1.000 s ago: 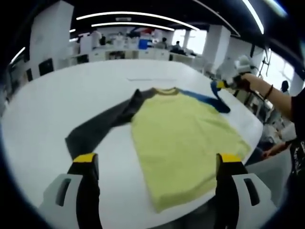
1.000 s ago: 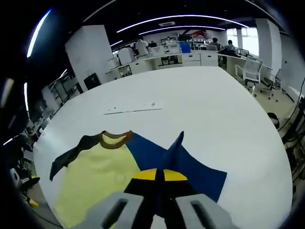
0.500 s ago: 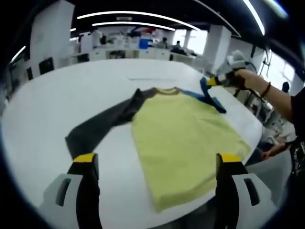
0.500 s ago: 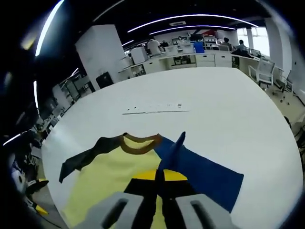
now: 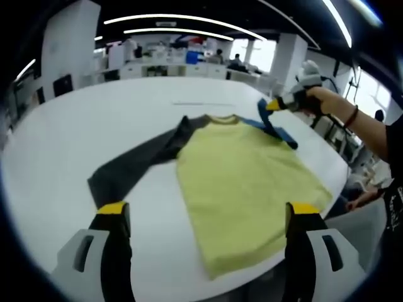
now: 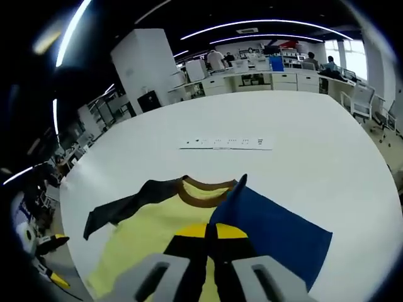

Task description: Fold the garment on the visible template until the final outline fits inside the template.

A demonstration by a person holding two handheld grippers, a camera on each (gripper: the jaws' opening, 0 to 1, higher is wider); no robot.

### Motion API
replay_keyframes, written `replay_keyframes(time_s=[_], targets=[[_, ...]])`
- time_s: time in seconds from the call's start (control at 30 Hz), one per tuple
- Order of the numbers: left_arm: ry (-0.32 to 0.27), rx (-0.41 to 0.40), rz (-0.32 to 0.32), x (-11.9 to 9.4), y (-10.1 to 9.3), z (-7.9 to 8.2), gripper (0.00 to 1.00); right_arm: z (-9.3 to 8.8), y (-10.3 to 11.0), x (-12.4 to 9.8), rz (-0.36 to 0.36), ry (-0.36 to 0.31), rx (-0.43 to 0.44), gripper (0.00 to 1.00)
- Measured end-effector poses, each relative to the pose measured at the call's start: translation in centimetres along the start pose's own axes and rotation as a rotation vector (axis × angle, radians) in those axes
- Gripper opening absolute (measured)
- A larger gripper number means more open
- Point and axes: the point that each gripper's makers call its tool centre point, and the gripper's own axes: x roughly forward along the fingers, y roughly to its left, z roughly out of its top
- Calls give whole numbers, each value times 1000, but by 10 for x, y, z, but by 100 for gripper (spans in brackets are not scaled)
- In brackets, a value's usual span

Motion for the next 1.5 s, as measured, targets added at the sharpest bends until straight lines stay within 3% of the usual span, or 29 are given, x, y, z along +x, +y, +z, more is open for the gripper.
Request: replay_keyframes(time_s=[0.87,1.5], targets=[[7,-11,16,-3,3,-6,99,-1,85,29,118,36,-110,0],[16,-3,30,-3,6,-10,99,-9,134,40,198,67,-216,0]])
